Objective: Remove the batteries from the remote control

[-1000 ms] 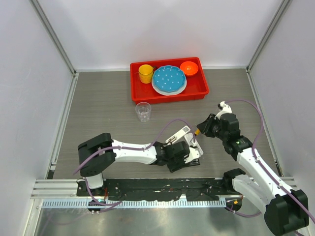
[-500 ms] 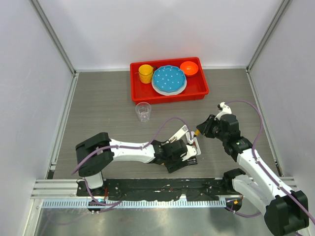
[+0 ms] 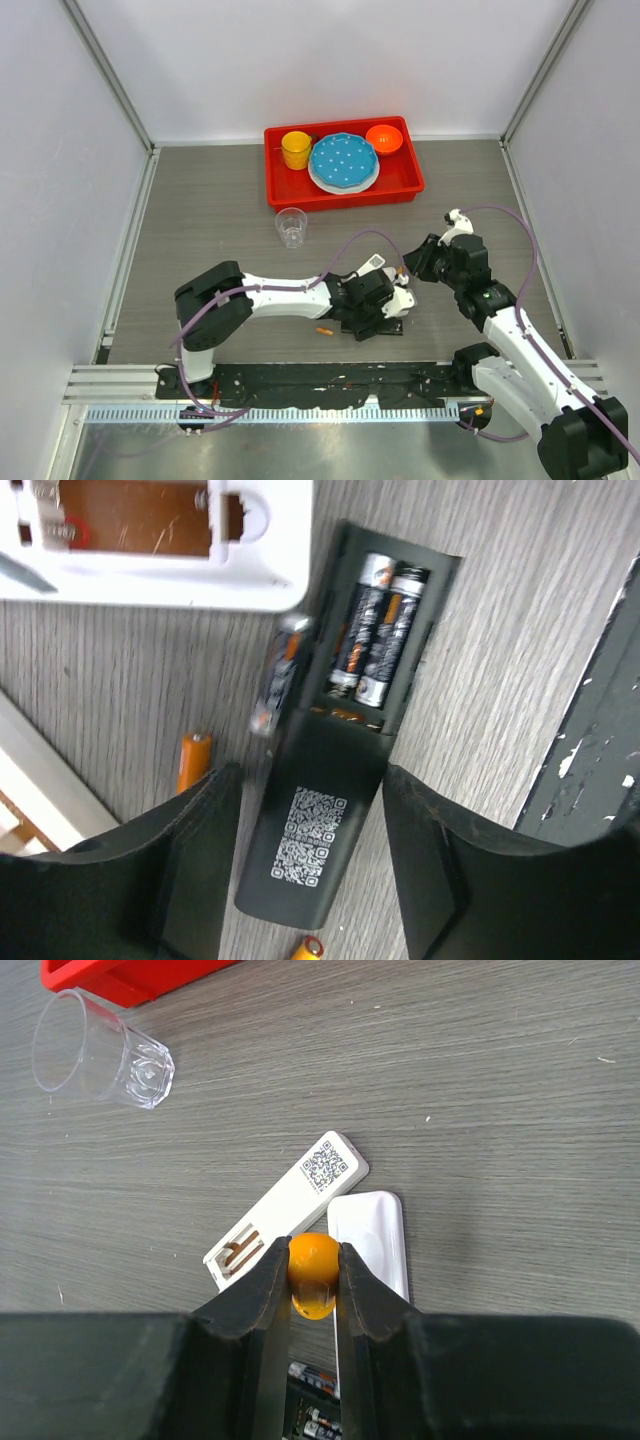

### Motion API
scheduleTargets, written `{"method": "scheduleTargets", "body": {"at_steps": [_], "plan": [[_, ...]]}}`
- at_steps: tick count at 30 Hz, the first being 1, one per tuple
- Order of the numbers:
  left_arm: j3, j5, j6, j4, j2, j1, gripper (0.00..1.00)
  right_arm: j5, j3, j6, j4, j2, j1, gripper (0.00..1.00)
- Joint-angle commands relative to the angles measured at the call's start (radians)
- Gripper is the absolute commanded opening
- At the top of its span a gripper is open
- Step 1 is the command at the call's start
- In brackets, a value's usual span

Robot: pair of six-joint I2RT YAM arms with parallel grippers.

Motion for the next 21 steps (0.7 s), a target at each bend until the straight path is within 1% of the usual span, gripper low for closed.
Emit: {"method": "scheduleTargets", "body": {"at_steps": [1,2,3,5,6,7,8,10,11,14,17,21], "plan": [[0.030,0.116,0.021,0.005,0.053,0.003,0.58,0.010,0.011,-0.012,0.037,0.013,-0.006,0.01],[0.027,0.125,0.023,0.008,0.056,0.003,0.55,0.011,0.011,-0.012,0.040,0.019,-0.006,0.01],[0.024,0.124,0.021,0.010,0.058,0.003,0.46,0.008,0.011,-0.012,0.043,0.024,-0.006,0.01],[0.012,0.102,0.018,0.014,0.053,0.004,0.33,0.008,0.011,-0.013,0.044,0.028,-0.006,0.01],[0.006,0.096,0.015,0.017,0.052,0.006,0.20,0.010,0.009,-0.013,0.046,0.032,-0.006,0.01],[-0.011,0.091,0.000,0.026,0.048,0.007,0.13,0.010,0.008,-0.013,0.046,0.032,-0.006,0.01],[-0.023,0.091,-0.011,0.034,0.039,0.018,0.10,0.008,0.006,-0.013,0.049,0.030,-0.006,0.01],[-0.062,0.114,-0.023,0.065,0.025,0.032,0.10,-0.002,-0.001,-0.013,0.058,0.032,-0.004,0.01],[-0.074,0.117,-0.055,0.072,0.004,0.044,0.10,-0.007,-0.005,-0.010,0.061,0.030,-0.004,0.01],[-0.120,0.089,-0.080,0.100,-0.045,0.062,0.09,-0.019,-0.032,0.011,0.101,0.030,0.002,0.01],[-0.154,0.053,-0.095,0.109,-0.079,0.082,0.02,-0.024,-0.055,0.036,0.150,0.032,0.025,0.01],[-0.192,0.003,-0.103,0.112,-0.105,0.095,0.01,-0.018,-0.069,0.050,0.173,0.030,0.053,0.01]]}}
